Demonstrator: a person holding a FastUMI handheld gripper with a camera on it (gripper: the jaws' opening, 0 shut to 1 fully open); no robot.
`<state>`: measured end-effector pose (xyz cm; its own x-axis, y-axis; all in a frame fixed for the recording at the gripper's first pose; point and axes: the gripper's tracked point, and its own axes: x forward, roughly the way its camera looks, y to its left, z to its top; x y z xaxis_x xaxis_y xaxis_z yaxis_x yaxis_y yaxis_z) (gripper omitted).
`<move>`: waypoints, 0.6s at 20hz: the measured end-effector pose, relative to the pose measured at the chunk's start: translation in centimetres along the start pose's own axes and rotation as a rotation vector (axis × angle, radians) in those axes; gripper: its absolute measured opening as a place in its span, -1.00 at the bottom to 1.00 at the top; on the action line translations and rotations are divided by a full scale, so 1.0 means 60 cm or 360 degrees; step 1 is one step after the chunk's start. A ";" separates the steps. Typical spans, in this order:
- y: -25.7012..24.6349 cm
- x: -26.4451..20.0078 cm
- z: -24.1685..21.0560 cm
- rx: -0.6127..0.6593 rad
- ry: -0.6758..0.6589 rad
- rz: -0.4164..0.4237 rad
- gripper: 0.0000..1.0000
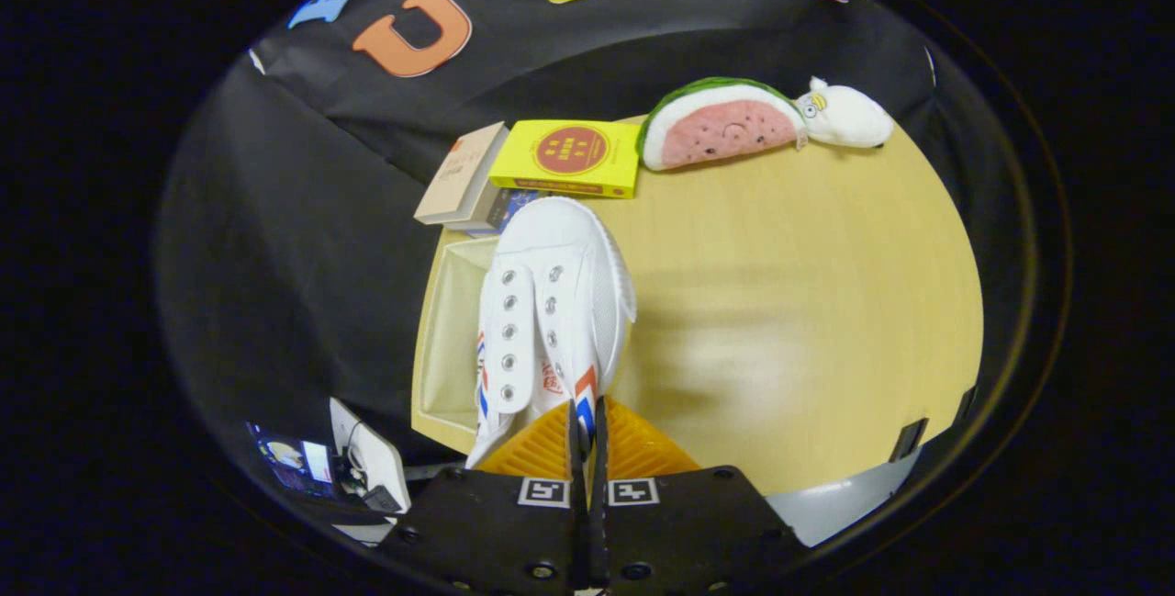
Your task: Open the storage box then place both shoes into the box .Put the left shoe in first, then the right shoe, with the right side of both shoes facing outward in a uniform manner.
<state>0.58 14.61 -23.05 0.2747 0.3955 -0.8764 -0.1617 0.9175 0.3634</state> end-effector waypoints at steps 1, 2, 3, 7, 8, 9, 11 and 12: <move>0.020 0.015 0.003 -0.0010 -0.0011 -0.0011 -0.99; 0.037 0.027 0.004 -0.0020 -0.0024 -0.0031 -0.99; 0.051 0.041 0.008 -0.0034 -0.0044 -0.0059 -0.99; 0.084 0.099 0.018 0.0007 -0.0126 -0.0125 -0.99; 0.088 0.112 0.013 0.0030 -0.0122 -0.0129 -0.99; 0.090 0.126 0.010 0.0045 -0.0113 -0.0133 -0.99; 0.090 0.150 0.003 0.0046 -0.0100 -0.0164 -0.99; 0.090 0.157 0.003 0.0036 -0.0110 -0.0179 -0.99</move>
<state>2.45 23.33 -29.29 0.3550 0.2911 -0.8884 -0.1047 0.9567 0.2717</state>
